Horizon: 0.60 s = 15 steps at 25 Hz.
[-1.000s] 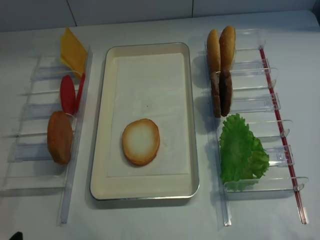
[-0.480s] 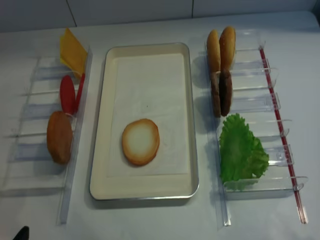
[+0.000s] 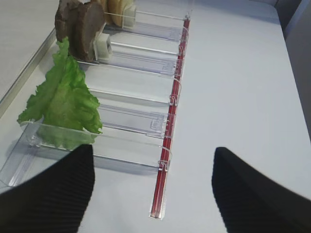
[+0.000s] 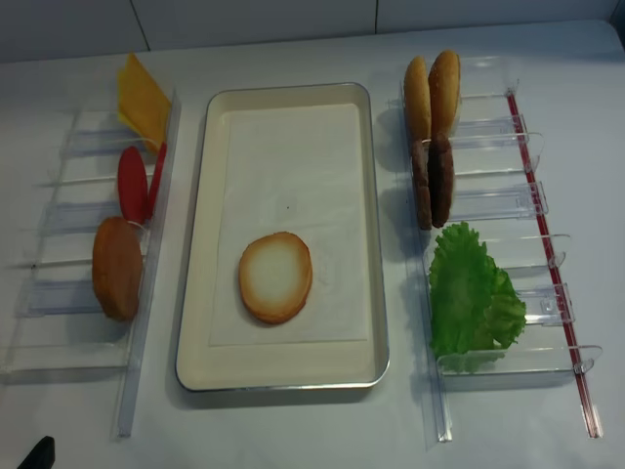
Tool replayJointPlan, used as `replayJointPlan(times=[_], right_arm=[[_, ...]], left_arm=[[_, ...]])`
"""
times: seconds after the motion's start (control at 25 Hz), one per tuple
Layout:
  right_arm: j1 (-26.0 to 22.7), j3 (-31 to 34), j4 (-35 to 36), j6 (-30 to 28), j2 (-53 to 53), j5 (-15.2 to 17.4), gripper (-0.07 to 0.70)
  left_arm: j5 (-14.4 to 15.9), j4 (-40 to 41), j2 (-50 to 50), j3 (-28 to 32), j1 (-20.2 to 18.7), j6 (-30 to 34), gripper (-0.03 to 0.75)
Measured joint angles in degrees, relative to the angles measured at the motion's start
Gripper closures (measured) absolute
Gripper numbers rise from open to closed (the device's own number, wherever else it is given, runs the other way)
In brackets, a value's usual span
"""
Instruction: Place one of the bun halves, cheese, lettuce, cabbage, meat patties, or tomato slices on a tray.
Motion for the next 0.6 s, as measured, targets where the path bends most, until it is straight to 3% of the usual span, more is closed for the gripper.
replayJointPlan(times=[0.6], right_arm=[[0.00, 0.00, 0.00, 0.00, 0.00, 0.00, 0.113]], left_arm=[[0.00, 0.03, 0.00, 0.00, 0.00, -0.36, 0.259]])
